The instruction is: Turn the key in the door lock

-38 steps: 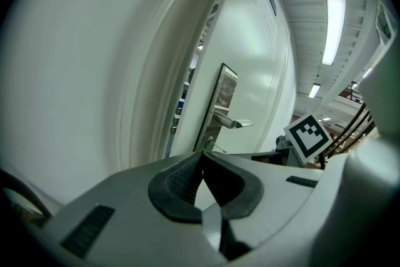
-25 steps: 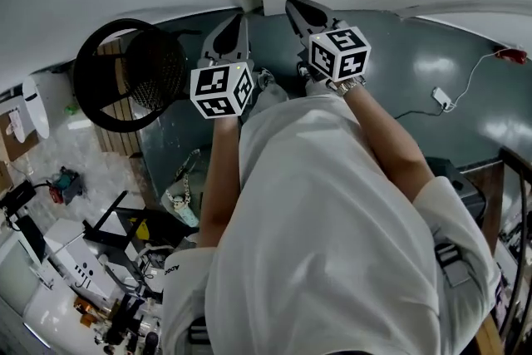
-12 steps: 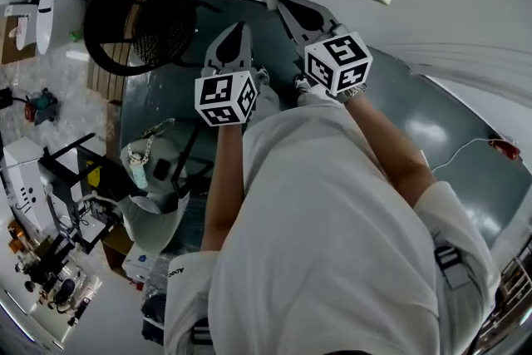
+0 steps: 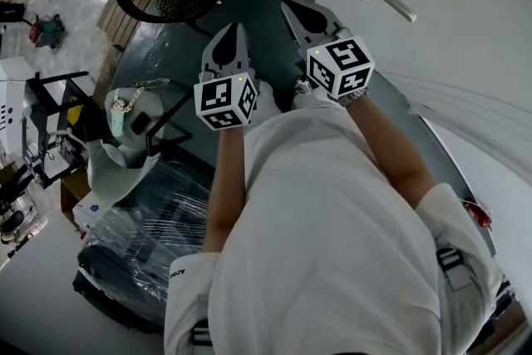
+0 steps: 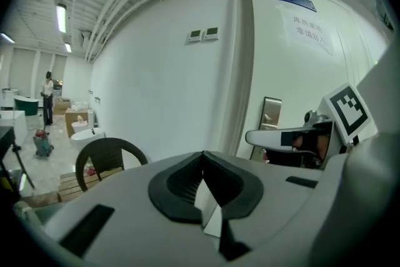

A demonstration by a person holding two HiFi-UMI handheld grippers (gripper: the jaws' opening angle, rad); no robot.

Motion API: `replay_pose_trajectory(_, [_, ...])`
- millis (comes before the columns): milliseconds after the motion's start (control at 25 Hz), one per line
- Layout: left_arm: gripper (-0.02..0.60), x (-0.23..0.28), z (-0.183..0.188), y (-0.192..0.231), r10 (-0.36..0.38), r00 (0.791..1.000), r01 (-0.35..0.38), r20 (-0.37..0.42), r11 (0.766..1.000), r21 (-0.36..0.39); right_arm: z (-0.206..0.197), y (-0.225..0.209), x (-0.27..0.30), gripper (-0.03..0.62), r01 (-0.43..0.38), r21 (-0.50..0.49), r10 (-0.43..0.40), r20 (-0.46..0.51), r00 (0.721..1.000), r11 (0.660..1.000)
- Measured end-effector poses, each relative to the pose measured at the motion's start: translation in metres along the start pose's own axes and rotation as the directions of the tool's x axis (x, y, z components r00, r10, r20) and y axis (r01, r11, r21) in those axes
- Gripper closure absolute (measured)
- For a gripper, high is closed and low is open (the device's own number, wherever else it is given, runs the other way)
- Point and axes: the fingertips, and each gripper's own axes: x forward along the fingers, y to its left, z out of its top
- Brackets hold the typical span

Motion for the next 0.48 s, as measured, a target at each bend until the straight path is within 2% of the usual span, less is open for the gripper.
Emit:
replay_pose_trajectory(280, [0.572,-0.04,0.001,0.044,0.137,0.989,-0.136,0.048,0.991,-0.019,-0.003,0.05,0.024,0.592,-0.103,-0.04,0.103,-0.01,0.995,0.994])
replay_pose_trajectory(480, [0.572,-0.055,0.003,0.067,0.183,0.978,-0.185,0.095,0.983,0.006,-0.01,0.073,0.035,0.592,-0.111,-0.062,0.11,-0.014,0.994,0.992])
